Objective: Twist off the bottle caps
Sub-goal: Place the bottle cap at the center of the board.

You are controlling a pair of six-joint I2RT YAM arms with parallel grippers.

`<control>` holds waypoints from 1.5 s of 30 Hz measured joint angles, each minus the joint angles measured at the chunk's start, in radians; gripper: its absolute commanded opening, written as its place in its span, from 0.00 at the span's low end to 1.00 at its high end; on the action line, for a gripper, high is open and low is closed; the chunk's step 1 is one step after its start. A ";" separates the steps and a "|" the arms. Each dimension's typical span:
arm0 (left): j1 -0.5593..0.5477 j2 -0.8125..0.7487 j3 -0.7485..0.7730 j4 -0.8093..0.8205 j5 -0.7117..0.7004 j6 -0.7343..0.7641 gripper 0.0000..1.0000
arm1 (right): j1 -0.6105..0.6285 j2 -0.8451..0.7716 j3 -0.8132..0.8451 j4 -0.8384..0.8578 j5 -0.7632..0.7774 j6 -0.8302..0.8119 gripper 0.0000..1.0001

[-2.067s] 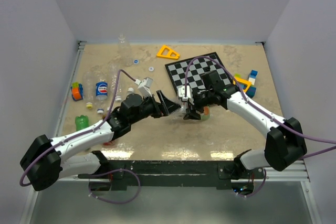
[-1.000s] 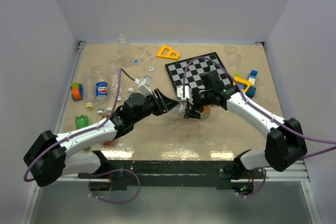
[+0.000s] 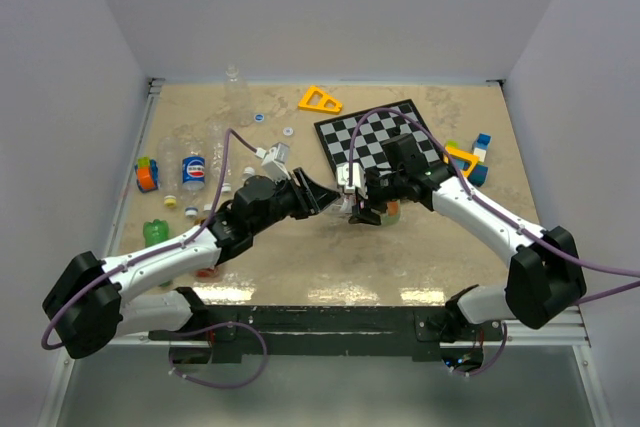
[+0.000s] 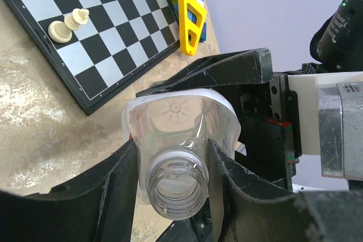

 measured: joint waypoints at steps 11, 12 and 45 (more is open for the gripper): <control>0.000 -0.021 0.001 -0.031 -0.007 0.051 0.01 | -0.003 -0.036 -0.012 0.008 -0.021 0.010 0.84; 0.000 -0.021 0.001 -0.041 -0.012 0.060 0.01 | -0.004 -0.038 -0.012 0.007 -0.025 0.010 0.85; 0.257 0.097 0.579 -0.724 -0.196 0.616 0.01 | -0.039 -0.097 -0.012 -0.010 -0.053 -0.004 0.88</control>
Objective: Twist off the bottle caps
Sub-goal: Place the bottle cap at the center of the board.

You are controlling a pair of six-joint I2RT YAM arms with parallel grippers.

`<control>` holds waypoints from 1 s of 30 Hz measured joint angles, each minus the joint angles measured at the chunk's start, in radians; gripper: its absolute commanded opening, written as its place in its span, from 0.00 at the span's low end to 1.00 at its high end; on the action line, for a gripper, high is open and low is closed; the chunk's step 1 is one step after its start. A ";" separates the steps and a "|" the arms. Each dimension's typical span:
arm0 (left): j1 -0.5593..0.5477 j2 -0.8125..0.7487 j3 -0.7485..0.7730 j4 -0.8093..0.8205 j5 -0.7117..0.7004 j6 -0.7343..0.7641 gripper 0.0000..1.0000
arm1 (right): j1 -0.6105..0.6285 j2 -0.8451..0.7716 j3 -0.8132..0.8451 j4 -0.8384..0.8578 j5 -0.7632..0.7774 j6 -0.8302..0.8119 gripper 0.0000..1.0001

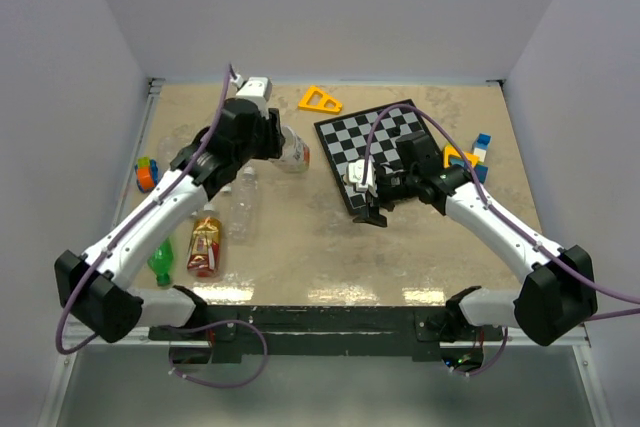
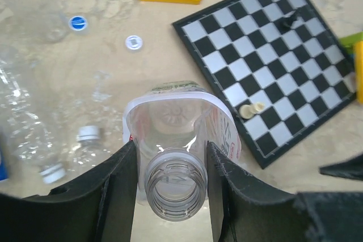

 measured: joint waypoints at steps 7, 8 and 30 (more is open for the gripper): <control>0.114 0.269 0.243 -0.138 -0.031 0.128 0.02 | 0.000 -0.001 0.000 0.000 -0.005 -0.001 0.88; 0.132 0.309 0.277 -0.150 -0.029 0.141 0.02 | 0.000 -0.001 0.000 0.000 -0.008 -0.002 0.88; 0.257 0.763 0.789 -0.344 0.026 0.220 0.19 | 0.000 -0.001 0.000 0.000 -0.022 -0.008 0.89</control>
